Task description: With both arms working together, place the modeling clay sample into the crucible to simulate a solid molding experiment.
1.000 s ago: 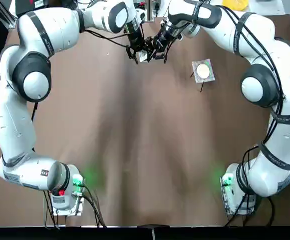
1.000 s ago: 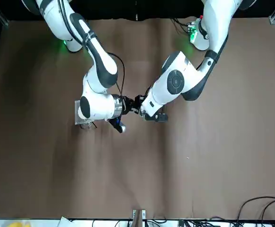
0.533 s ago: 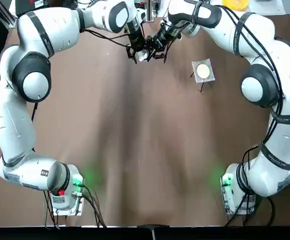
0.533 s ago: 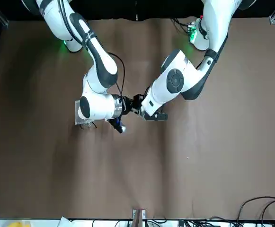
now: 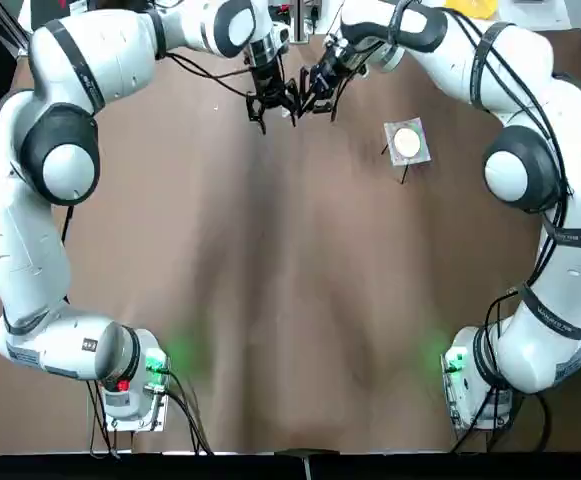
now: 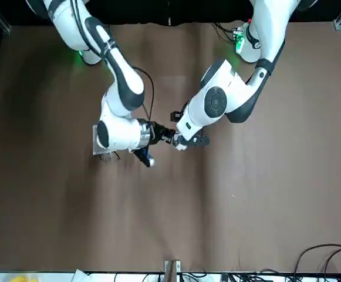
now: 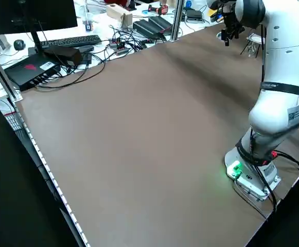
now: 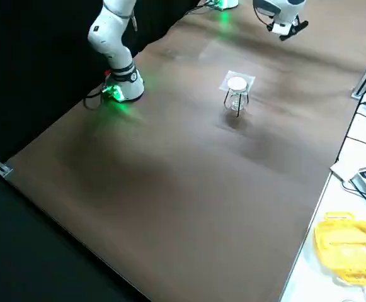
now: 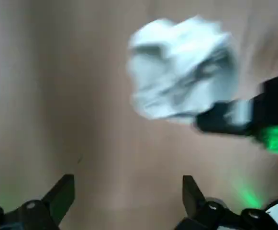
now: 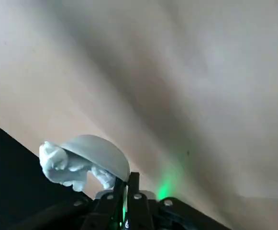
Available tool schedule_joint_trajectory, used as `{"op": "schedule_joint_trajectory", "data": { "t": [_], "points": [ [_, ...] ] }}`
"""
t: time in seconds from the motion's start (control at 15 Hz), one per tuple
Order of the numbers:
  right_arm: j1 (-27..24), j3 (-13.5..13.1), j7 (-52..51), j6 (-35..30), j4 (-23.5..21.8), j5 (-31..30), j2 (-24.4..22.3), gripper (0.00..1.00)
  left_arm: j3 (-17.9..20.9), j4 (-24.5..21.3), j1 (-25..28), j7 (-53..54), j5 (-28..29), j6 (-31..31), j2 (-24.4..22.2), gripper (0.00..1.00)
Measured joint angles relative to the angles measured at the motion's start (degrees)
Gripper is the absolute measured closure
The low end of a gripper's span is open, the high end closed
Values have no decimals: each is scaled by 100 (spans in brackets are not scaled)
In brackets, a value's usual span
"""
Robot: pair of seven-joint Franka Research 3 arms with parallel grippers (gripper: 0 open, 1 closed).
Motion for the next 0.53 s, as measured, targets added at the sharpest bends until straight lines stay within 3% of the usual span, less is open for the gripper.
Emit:
{"op": "schedule_joint_trajectory", "data": {
  "t": [0.2,0.53],
  "points": [
    [-575,-13,-375,-667,6,2,0,96,-9,39,228,0,0,-767,-354,0],
    [-1368,-32,-1080,-1653,22,-3,0,96,-23,40,791,355,535,-1258,-835,0]
  ]
}}
